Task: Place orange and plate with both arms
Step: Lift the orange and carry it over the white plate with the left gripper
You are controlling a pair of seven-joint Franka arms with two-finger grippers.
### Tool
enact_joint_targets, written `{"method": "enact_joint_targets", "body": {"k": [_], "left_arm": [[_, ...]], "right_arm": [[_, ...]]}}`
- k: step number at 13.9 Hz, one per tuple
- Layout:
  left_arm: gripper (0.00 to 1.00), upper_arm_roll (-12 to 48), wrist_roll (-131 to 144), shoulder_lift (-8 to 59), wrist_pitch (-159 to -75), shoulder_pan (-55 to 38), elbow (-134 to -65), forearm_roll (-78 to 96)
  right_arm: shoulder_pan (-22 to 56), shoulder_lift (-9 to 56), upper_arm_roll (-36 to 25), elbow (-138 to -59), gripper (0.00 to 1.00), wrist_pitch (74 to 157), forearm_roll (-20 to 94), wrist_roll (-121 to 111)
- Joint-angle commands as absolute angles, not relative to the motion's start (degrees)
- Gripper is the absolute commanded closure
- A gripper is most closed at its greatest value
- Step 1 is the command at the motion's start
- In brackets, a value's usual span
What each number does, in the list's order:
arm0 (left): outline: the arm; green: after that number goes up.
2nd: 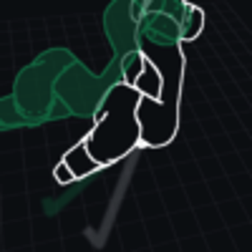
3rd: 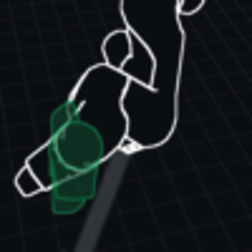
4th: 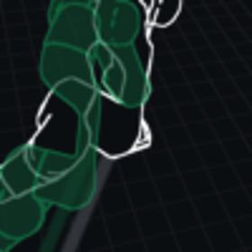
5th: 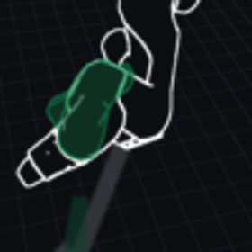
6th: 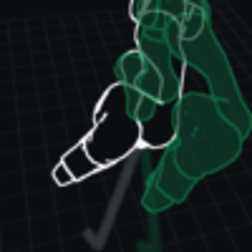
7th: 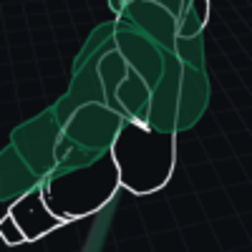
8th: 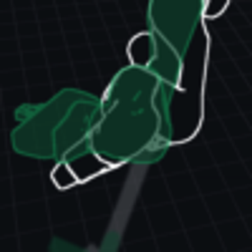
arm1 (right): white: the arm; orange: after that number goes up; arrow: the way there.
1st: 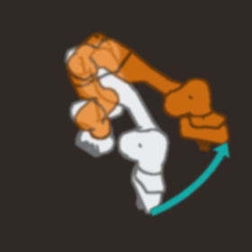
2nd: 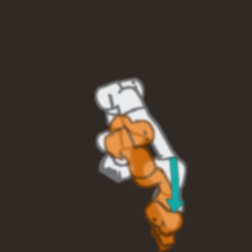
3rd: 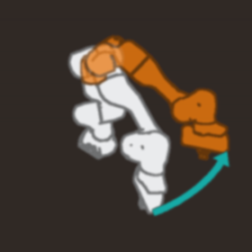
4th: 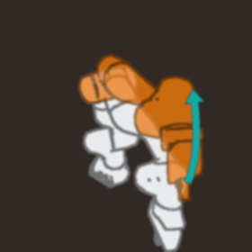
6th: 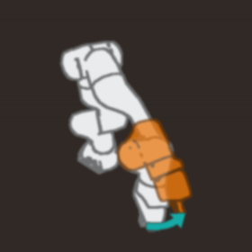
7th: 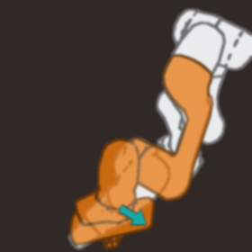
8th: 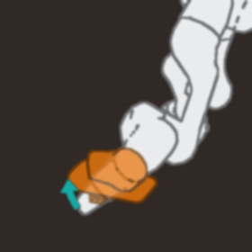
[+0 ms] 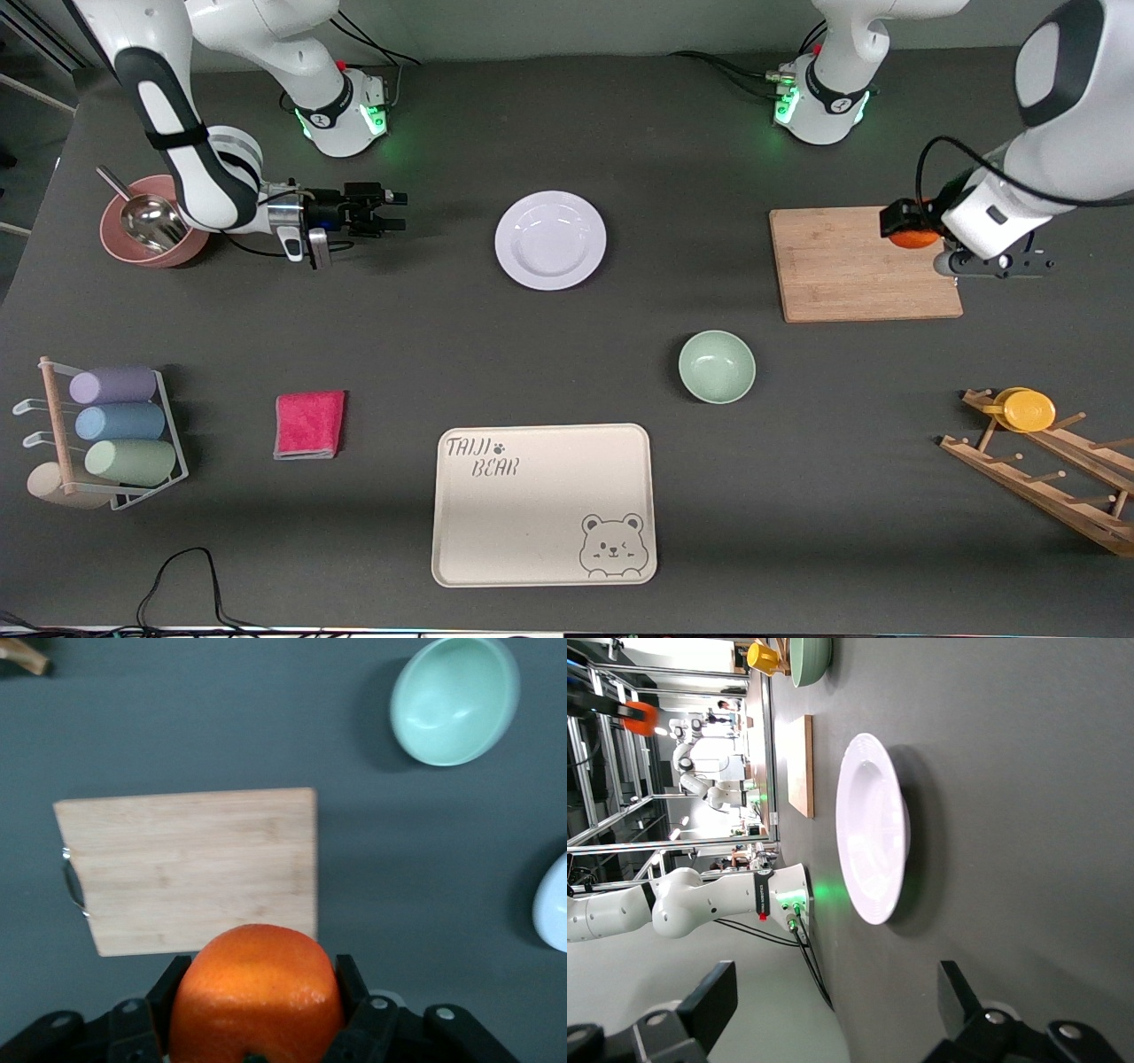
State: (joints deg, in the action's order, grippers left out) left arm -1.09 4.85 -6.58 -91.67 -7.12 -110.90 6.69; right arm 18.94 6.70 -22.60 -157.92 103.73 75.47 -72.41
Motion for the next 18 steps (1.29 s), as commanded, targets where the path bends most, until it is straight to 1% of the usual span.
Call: {"method": "enact_joint_targets", "body": {"k": [1, 3, 5, 8, 10, 11, 13, 16, 18], "left_arm": [[1.00, 2.1, 12.0, -3.8, -86.7, -7.3, -103.7, 12.5], [1.00, 6.1, 20.4, -3.7, -86.2, -7.3, -101.7, 15.6], [1.00, 12.0, 29.3, -3.5, -87.6, -7.3, -99.9, 17.0], [1.00, 20.1, 42.0, -2.7, -94.7, -7.4, -99.9, 19.2], [1.00, 28.0, 52.3, -1.2, -101.1, -7.4, -100.3, 18.2], [1.00, 31.2, 56.3, -0.1, -104.7, -7.4, -101.1, 16.7], [1.00, 36.4, 63.7, 2.2, -112.2, -7.5, -104.8, 11.5], [1.00, 42.1, 73.0, 5.3, -120.9, -8.1, -109.5, 3.9], [1.00, 45.1, 81.5, 10.3, -125.4, -8.9, -110.4, -3.8]], "right_arm": [[19.6, 13.3, -22.9, -156.4, 0.00, 101.5, 79.2, -77.4], [19.6, 14.5, -22.9, -156.0, 0.00, 101.6, 79.4, -77.3], [19.6, 16.5, -22.9, -155.0, 0.00, 101.8, 79.7, -77.3], [19.6, 18.8, -22.3, -154.4, 0.00, 102.2, 81.6, -77.4], [19.7, 19.7, -22.2, -153.7, 0.00, 102.2, 81.6, -77.5], [19.7, 19.9, -22.2, -153.5, 0.00, 102.3, 81.6, -77.5], [19.7, 20.4, -22.2, -152.8, 0.00, 102.6, 81.6, -78.2], [19.7, 21.6, -22.1, -152.2, 0.00, 102.6, 81.7, -79.6], [19.7, 22.6, -22.1, -151.4, 0.00, 102.6, 81.7, -79.6]]}}
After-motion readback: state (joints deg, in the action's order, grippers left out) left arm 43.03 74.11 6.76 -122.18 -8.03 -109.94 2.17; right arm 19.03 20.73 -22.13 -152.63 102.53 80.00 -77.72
